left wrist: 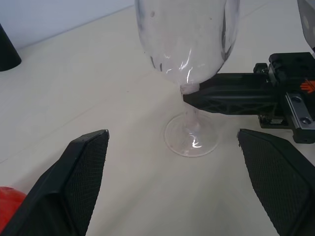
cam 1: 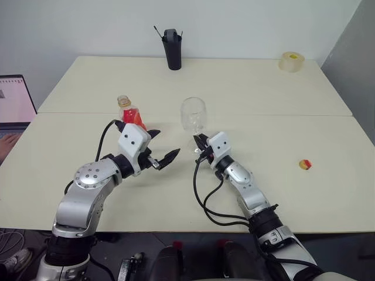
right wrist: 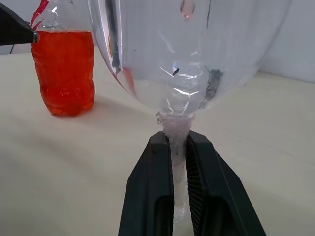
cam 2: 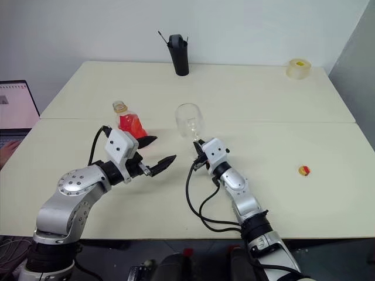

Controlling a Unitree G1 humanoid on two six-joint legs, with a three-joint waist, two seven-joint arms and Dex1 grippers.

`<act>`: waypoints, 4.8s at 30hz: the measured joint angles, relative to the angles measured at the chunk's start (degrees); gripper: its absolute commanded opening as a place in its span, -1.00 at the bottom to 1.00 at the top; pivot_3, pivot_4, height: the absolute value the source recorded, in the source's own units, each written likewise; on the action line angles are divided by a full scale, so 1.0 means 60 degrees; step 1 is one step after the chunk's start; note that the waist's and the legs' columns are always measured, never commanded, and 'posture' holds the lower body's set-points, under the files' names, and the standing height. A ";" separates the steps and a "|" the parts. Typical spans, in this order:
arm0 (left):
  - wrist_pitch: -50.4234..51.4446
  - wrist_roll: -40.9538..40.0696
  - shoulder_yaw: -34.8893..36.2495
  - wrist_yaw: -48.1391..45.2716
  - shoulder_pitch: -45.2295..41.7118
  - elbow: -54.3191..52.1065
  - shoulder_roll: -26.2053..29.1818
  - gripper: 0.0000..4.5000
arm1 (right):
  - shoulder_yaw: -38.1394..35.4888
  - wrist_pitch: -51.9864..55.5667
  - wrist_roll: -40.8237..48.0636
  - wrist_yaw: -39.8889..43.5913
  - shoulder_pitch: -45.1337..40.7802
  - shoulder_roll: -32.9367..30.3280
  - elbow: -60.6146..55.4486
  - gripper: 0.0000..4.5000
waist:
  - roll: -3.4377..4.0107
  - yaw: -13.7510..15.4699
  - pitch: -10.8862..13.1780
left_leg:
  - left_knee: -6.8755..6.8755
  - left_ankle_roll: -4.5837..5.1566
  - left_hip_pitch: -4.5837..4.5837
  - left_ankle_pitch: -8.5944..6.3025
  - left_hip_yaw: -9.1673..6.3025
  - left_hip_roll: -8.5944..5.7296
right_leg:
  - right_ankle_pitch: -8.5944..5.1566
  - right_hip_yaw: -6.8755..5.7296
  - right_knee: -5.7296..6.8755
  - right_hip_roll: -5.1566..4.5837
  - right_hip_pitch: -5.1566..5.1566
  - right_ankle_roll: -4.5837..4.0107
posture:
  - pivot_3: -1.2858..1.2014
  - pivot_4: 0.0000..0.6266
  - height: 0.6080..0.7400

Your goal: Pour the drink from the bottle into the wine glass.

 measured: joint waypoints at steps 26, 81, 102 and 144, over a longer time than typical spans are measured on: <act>-0.0164 0.0031 -0.0031 -0.0366 -0.0457 0.0733 0.0206 1.00 | -0.0215 0.0234 0.0191 0.0185 -0.0141 -0.0249 0.0386 -0.96 | -0.0015 0.0029 -0.0019 | -0.0032 0.0036 0.0145 -0.0023 -0.0006 -0.0006 | -0.0004 -0.0005 -0.0060 0.0001 0.0160 0.0004 | 0.03 -0.52 1.00; -0.2239 0.1321 0.1494 0.3944 0.0251 0.3046 -0.2324 1.00 | -0.2993 1.3648 0.7506 0.4811 -0.5551 -0.5942 -0.7912 0.99 | -0.0038 0.0048 -0.0013 | -0.0079 0.0047 0.0113 -0.0028 -0.0024 -0.0008 | -0.0001 -0.0013 -0.0123 -0.0037 0.0142 0.0002 | 0.03 -0.52 1.00; -0.2963 0.1730 0.1264 0.3940 -0.1662 0.5374 -0.2280 1.00 | -0.2236 1.3468 0.7709 0.4596 -0.5615 -0.6175 -0.7693 0.99 | -0.0039 0.0060 -0.0013 | -0.0079 0.0047 0.0113 -0.0027 -0.0024 -0.0009 | -0.0001 -0.0020 -0.0120 -0.0037 0.0139 0.0002 | 0.03 -0.52 1.00; -0.7272 0.2699 -0.0271 0.0678 -0.6245 1.0348 -0.1509 -0.61 | -0.4867 0.9230 0.6971 0.2637 0.2679 -0.5748 -1.1078 1.00 | -0.0063 0.0156 0.0004 | 0.0003 0.0041 -0.0006 -0.0023 -0.0104 -0.0041 | 0.0000 -0.0067 -0.0129 0.0006 0.0107 0.0010 | 0.03 -0.52 1.00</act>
